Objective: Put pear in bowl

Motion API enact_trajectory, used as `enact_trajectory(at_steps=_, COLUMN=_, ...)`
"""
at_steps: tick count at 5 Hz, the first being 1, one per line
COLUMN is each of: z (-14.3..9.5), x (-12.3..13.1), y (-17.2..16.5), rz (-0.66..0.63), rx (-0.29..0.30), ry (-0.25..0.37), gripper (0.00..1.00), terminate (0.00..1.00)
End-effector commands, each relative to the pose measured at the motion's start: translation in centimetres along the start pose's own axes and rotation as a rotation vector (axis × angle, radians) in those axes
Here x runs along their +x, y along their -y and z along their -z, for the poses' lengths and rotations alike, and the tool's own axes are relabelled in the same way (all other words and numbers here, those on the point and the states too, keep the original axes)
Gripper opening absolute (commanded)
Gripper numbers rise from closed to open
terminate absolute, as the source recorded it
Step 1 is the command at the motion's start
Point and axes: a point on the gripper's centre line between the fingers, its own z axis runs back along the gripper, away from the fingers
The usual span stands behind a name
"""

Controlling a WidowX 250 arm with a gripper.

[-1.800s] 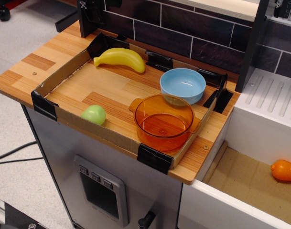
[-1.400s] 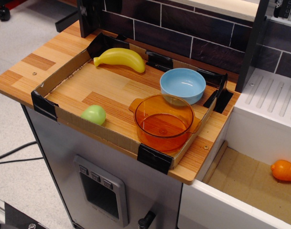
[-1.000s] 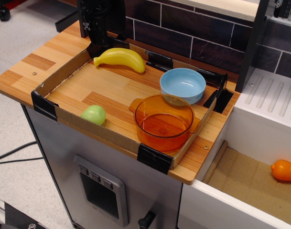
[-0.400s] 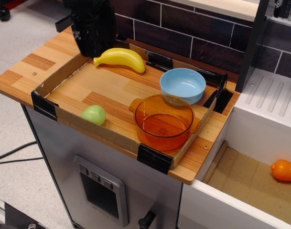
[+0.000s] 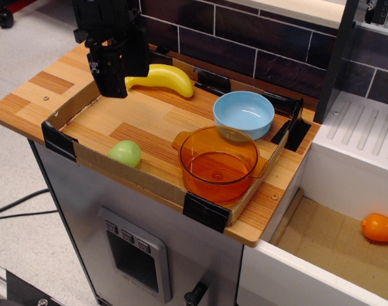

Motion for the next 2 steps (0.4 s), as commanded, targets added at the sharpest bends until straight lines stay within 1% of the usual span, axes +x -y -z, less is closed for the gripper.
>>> enact_trajectory(at_steps=1, z=-0.1, x=0.0, y=-0.5, rz=0.034, rx=-0.015, ry=0.021, gripper=1.00, terminate=0.00)
enact_trajectory(at_steps=2, z=1.1, x=-0.2, y=-1.3, rz=0.041, rx=0.036, ry=0.020, gripper=1.00, terminate=0.00)
